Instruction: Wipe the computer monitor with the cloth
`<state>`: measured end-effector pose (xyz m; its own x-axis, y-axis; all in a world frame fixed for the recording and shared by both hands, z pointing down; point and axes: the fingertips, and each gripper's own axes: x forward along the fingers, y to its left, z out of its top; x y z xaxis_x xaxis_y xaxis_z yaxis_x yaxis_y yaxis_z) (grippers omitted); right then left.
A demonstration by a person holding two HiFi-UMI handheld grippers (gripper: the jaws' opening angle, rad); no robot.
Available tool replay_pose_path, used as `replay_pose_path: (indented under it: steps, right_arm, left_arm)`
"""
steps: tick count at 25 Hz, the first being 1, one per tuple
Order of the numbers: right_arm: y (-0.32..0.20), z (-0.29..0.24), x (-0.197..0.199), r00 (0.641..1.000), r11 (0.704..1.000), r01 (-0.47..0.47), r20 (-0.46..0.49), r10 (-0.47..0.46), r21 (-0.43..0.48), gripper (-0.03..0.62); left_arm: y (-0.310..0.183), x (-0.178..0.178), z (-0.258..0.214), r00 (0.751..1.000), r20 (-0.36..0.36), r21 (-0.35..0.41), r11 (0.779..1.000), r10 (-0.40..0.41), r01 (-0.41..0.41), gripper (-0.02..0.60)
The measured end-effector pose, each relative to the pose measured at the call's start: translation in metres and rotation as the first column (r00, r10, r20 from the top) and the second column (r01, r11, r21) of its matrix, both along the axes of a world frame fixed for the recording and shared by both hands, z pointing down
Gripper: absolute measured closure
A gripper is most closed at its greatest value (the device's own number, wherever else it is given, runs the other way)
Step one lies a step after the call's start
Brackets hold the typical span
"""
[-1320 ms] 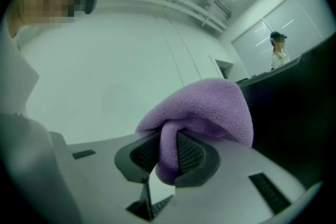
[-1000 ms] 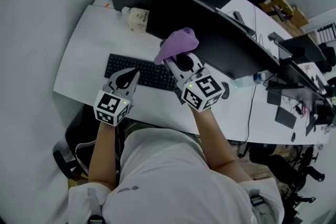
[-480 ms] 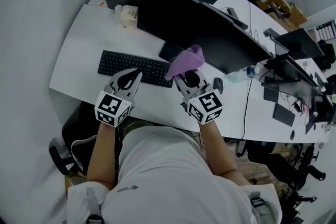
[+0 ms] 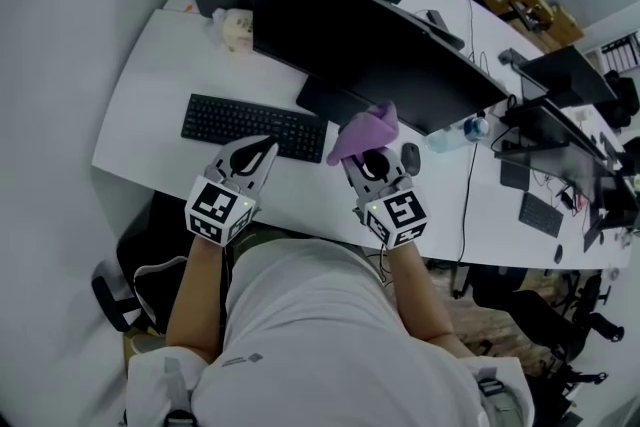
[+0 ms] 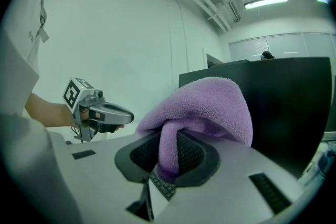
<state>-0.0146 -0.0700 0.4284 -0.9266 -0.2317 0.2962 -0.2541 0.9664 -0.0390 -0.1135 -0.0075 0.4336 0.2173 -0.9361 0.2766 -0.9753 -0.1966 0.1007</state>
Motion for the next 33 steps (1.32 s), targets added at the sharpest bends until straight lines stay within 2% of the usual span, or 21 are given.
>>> replay_pose_path:
  steps: [7, 12, 33]
  right_arm:
    - [0.006, 0.008, 0.011, 1.000, 1.000, -0.024, -0.004, 0.024, -0.014, 0.526]
    - [0.008, 0.011, 0.006, 1.000, 1.000, -0.008, -0.027, 0.008, 0.011, 0.530]
    - [0.000, 0.009, 0.005, 0.999, 0.999, -0.037, -0.027, 0.036, -0.014, 0.530]
  left_arm:
    - [0.004, 0.011, 0.006, 1.000, -0.002, -0.020, 1.000, 0.020, -0.020, 0.575]
    - [0.006, 0.008, 0.007, 1.000, -0.001, -0.024, 1.000, 0.017, -0.017, 0.575]
    - [-0.003, 0.006, 0.004, 0.999, -0.003, -0.019, 0.999, 0.036, -0.036, 0.575]
